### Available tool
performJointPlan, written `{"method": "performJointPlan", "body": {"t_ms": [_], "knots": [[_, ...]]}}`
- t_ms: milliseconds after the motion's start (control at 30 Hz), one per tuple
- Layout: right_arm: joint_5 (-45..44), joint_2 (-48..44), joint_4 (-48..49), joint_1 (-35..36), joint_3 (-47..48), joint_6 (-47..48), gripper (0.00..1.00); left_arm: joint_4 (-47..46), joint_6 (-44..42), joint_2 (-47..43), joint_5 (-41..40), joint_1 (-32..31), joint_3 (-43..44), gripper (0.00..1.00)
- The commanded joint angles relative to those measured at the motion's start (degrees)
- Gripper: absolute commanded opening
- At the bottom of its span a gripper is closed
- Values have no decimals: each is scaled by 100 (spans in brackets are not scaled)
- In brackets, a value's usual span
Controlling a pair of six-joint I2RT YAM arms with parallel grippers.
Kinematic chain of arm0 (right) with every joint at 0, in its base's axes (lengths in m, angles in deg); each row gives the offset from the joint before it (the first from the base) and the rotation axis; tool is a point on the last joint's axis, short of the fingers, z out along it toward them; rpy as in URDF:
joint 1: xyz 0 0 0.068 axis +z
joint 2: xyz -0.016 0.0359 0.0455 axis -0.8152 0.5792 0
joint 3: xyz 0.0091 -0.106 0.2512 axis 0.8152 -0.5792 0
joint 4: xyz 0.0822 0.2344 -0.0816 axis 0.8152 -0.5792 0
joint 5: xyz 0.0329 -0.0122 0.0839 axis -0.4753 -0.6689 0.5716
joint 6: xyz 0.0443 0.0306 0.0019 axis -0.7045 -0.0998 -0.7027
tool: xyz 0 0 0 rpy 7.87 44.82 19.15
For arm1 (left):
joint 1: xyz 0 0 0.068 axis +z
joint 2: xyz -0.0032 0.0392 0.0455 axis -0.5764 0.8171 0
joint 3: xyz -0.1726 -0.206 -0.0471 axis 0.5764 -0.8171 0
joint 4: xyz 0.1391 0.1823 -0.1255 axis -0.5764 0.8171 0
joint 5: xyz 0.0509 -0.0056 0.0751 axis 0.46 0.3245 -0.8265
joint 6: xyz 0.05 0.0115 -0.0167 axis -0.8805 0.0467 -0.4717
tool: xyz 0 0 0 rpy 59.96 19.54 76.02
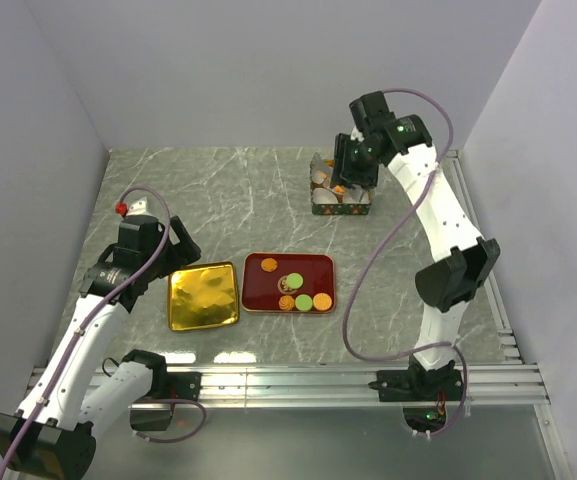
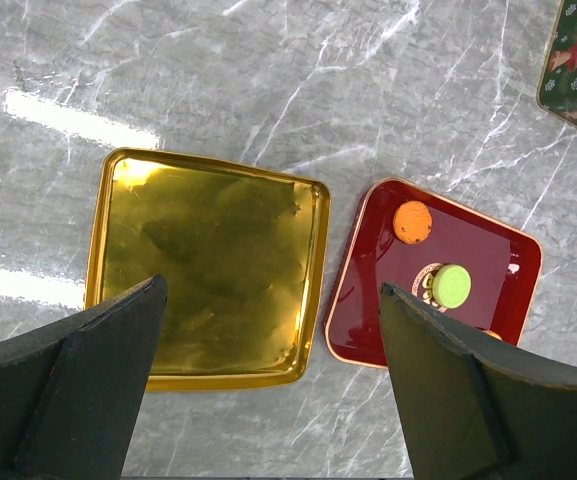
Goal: Pack the cookies
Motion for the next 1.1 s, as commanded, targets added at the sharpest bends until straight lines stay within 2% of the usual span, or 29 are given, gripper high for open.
{"method": "performJointPlan", "body": {"t_ms": [0,300,567,767,1067], "knots": [[-21,-568,210,420,-589,-77,58,-142,-25,-19,79,-17,34,93],[-162,-1825,799,1729,-2707,-402,58,-159,-34,-90,105,-17,25,93],[-276,-2836,1002,2240,-4359,-807,58,-195,-78,-37,211,-17,16,93],[-487,-2978,931,2530,-4687,-974,58,-212,-104,-19,272,-17,7,92],[-786,-2503,738,2996,-4651,-1000,58,-212,-104,-63,264,-17,7,93]]}}
